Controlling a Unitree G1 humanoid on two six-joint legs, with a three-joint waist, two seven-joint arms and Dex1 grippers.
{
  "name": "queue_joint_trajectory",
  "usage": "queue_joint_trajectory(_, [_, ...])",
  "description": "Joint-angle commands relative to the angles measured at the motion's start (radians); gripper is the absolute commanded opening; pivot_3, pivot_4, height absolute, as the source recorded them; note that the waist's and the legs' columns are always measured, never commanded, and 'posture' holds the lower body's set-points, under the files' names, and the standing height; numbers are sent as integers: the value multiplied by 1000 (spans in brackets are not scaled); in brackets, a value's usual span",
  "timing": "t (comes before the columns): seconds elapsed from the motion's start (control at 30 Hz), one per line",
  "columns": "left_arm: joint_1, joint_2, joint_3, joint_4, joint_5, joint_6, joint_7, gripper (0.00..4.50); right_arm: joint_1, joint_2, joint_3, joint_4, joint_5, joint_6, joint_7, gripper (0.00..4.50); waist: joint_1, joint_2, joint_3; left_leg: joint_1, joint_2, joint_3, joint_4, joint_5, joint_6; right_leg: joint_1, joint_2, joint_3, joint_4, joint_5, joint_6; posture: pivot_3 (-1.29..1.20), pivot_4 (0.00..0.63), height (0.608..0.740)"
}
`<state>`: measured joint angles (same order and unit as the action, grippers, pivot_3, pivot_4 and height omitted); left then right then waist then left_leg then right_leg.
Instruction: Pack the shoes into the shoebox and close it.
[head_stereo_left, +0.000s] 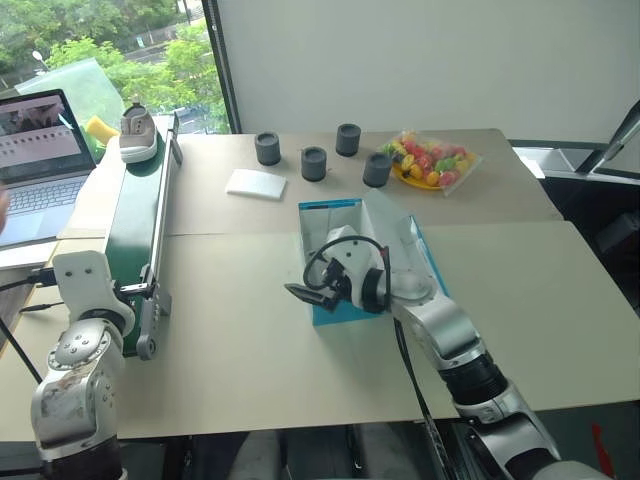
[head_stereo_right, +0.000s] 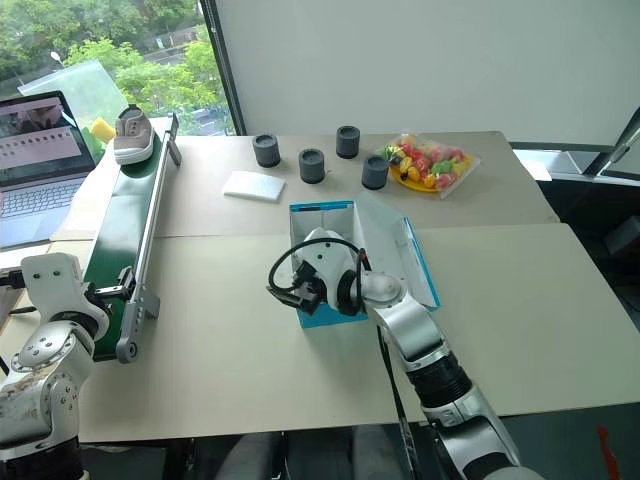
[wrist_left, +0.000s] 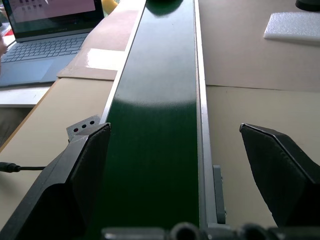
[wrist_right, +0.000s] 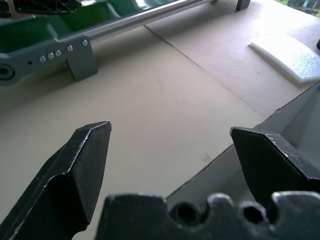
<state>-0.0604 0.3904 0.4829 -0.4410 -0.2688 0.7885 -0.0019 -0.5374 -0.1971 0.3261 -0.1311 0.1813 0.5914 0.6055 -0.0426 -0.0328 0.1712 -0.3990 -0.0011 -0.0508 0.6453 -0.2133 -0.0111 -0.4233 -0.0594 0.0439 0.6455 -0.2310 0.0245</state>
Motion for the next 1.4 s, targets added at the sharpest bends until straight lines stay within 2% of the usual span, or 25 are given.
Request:
queue_joint_trajectory(0.03, [-5, 8, 9, -10, 15, -16, 1, 4418, -18, -2, -22, -38, 7, 6, -5, 4500, 1, 0, 0, 0, 0, 0, 0, 0, 0, 0, 0, 0, 0, 0, 0, 0, 150, 740])
queue_joint_trajectory(1.4, [-59, 18, 70, 60, 7, 56, 41, 4418, -22, 13, -54, -84, 20, 62, -43, 4500, 1, -1, 0, 0, 0, 0, 0, 0, 0, 0, 0, 0, 0, 0, 0, 0, 150, 740])
